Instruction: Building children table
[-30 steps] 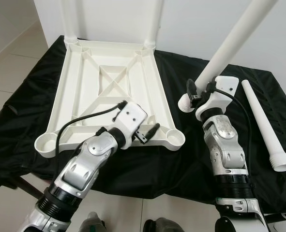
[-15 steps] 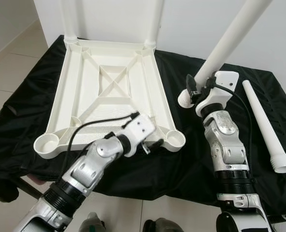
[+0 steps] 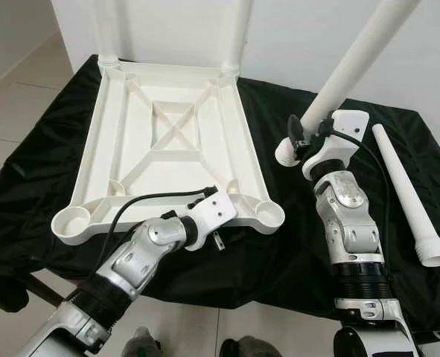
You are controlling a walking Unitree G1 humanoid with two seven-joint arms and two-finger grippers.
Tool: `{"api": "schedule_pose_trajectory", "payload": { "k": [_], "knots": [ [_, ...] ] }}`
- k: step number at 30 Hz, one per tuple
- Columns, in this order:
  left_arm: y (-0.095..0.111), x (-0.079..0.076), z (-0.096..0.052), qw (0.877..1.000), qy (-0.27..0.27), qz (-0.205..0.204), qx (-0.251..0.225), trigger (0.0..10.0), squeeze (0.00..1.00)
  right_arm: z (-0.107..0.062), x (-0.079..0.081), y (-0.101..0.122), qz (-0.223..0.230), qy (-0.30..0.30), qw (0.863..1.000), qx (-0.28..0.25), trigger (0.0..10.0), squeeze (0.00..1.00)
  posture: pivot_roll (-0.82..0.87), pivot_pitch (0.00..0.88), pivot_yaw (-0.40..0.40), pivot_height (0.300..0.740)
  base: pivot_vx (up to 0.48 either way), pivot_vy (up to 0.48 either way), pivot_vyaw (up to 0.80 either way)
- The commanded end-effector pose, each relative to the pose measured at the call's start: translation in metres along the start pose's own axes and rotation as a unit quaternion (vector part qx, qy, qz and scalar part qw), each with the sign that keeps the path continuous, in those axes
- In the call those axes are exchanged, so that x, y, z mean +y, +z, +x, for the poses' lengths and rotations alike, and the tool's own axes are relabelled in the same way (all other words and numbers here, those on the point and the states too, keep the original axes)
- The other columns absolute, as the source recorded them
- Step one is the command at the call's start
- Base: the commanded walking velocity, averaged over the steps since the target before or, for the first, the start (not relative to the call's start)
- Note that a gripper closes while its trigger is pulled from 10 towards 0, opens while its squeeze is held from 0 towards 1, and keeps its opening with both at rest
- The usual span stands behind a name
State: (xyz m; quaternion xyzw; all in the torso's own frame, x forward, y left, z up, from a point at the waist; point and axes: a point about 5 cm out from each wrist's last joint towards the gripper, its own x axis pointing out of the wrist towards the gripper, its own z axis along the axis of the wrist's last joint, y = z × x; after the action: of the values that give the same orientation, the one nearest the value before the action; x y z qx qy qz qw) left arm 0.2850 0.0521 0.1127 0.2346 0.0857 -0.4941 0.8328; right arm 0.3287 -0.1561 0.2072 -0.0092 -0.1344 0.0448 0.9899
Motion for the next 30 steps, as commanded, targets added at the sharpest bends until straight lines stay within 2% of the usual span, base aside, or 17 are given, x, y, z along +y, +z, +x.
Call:
{"api": "schedule_pose_trajectory", "payload": {
  "k": [1,2,4,5,12,13,15,16,17,30],
  "knots": [
    [-0.011,0.006,0.003,0.999,0.029,-0.019,0.038,10.0,0.00,0.002,0.001,0.006,-0.006,0.002,1.000,-0.016,10.0,0.00,0.07,0.027,-0.098,0.740,0.000,0.000,0.00],
    [-0.010,0.008,0.004,0.998,0.030,-0.027,0.039,9.3,0.00,0.002,0.002,0.006,-0.006,0.003,1.000,-0.017,10.0,0.00,0.07,0.026,-0.097,0.740,0.000,0.000,0.00],
    [-0.010,0.009,0.005,0.998,0.029,-0.030,0.039,9.3,0.00,0.002,0.002,0.006,-0.006,0.004,1.000,-0.017,10.0,0.00,0.07,0.026,-0.097,0.740,0.000,0.000,0.00],
    [-0.011,0.012,0.006,0.998,0.035,-0.034,0.048,0.0,0.00,0.002,0.003,0.007,-0.007,0.005,1.000,-0.018,10.0,0.00,0.06,0.025,-0.095,0.740,0.000,0.000,0.00],
    [-0.013,0.014,0.007,0.997,0.027,-0.030,0.064,0.0,0.00,0.001,0.001,0.008,-0.010,0.003,1.000,-0.020,10.0,0.00,0.06,0.026,-0.089,0.740,0.000,0.000,0.00],
    [-0.013,0.014,0.008,0.997,0.023,-0.025,0.063,2.8,0.00,0.001,0.001,0.008,-0.011,0.002,1.000,-0.020,10.0,0.00,0.05,0.026,-0.088,0.740,0.000,0.000,0.00],
    [-0.012,0.014,0.008,0.998,0.021,-0.021,0.063,2.8,0.00,0.001,0.000,0.008,-0.012,0.002,1.000,-0.020,10.0,0.00,0.05,0.026,-0.088,0.740,0.000,0.000,0.00],
    [-0.011,0.016,0.009,0.998,0.021,-0.016,0.064,7.1,0.00,0.001,0.000,0.008,-0.012,0.002,1.000,-0.020,10.0,0.00,0.05,0.027,-0.087,0.740,0.000,0.000,0.00],
    [-0.011,0.017,0.010,0.998,0.020,-0.010,0.066,10.0,0.00,0.001,0.001,0.009,-0.012,0.002,1.000,-0.020,10.0,0.00,0.05,0.027,-0.087,0.740,0.000,0.000,0.00],
    [0.005,0.030,0.017,0.998,0.012,0.005,0.058,10.0,0.00,0.000,0.007,0.009,-0.003,0.023,1.000,-0.020,10.0,0.00,0.06,0.029,-0.089,0.740,0.000,0.000,0.00]
  ]
}}
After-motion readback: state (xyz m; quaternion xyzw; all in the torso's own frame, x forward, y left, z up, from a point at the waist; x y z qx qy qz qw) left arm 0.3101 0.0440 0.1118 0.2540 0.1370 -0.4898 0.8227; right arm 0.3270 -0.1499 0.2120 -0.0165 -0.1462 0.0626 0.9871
